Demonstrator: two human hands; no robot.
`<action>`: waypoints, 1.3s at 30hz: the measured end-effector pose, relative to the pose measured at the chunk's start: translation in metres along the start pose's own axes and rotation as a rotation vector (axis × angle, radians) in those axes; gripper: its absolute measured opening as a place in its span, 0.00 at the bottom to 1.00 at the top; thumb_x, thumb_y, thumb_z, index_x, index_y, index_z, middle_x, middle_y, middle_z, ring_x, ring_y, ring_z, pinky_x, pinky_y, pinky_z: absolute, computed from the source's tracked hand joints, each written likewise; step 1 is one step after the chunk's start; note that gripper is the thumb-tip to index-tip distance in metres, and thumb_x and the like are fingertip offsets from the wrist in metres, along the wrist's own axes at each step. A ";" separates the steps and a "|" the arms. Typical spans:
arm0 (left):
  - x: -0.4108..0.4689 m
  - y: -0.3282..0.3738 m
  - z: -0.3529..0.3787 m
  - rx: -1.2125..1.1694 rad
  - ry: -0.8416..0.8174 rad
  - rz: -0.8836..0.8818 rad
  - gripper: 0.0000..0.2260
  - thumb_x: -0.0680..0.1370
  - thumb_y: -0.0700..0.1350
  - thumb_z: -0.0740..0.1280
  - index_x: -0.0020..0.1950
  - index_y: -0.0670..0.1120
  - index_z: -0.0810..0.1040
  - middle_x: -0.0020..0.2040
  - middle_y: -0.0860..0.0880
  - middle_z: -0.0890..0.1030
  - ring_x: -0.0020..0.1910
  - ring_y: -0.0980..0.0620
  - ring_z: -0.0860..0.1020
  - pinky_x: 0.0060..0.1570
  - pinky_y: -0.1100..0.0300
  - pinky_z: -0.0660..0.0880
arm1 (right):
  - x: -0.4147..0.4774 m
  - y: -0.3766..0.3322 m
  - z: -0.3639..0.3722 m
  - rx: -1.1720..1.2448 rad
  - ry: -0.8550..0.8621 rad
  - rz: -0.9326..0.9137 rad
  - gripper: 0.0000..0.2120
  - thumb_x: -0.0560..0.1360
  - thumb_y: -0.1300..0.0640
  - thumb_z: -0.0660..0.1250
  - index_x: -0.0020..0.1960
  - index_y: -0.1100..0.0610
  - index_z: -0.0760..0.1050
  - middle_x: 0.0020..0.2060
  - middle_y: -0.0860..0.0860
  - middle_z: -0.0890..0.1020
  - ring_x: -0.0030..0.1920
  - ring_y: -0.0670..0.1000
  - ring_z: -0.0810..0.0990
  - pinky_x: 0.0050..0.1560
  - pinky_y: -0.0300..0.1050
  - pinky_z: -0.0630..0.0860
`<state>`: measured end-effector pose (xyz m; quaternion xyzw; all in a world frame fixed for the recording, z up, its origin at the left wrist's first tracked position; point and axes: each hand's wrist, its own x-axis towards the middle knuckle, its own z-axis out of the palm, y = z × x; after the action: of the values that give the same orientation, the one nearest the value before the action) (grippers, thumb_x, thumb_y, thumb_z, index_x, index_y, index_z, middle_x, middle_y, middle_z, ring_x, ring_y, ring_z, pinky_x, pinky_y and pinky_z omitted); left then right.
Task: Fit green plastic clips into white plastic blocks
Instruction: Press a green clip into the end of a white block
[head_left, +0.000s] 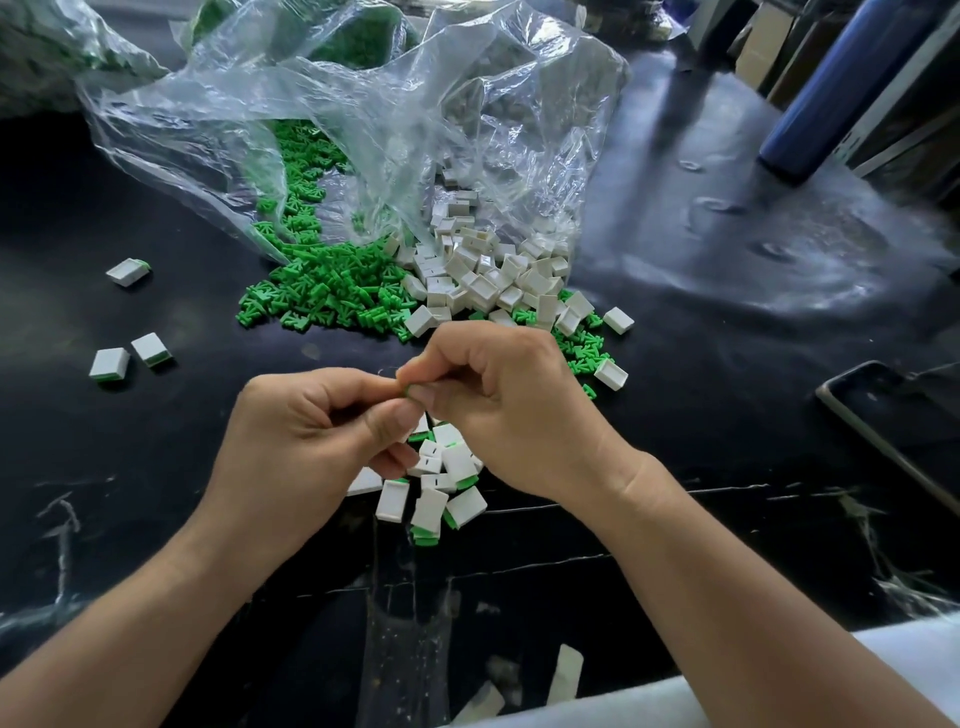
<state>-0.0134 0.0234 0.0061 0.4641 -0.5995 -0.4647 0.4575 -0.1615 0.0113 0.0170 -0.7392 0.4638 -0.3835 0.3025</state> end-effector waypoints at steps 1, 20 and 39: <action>0.001 0.000 0.001 -0.041 0.014 -0.018 0.05 0.63 0.42 0.69 0.36 0.50 0.82 0.30 0.46 0.82 0.25 0.52 0.80 0.27 0.65 0.76 | 0.000 0.000 0.001 0.004 0.016 0.006 0.03 0.70 0.67 0.69 0.44 0.63 0.81 0.39 0.52 0.82 0.40 0.48 0.79 0.43 0.41 0.76; 0.006 -0.007 -0.006 -0.014 -0.016 0.264 0.09 0.64 0.47 0.76 0.43 0.55 0.83 0.41 0.49 0.79 0.35 0.51 0.78 0.34 0.62 0.76 | 0.002 -0.013 -0.001 0.552 -0.285 0.494 0.14 0.76 0.49 0.60 0.39 0.57 0.75 0.31 0.47 0.77 0.34 0.46 0.75 0.34 0.37 0.73; 0.003 -0.010 -0.005 -0.029 -0.043 0.342 0.10 0.68 0.45 0.70 0.44 0.59 0.83 0.43 0.51 0.79 0.41 0.54 0.79 0.43 0.64 0.77 | -0.004 -0.020 -0.001 0.340 -0.351 0.453 0.17 0.79 0.44 0.51 0.34 0.48 0.68 0.30 0.41 0.69 0.33 0.41 0.67 0.39 0.37 0.62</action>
<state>-0.0081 0.0180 -0.0025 0.3386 -0.6725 -0.3987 0.5236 -0.1538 0.0228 0.0325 -0.6108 0.4867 -0.2452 0.5744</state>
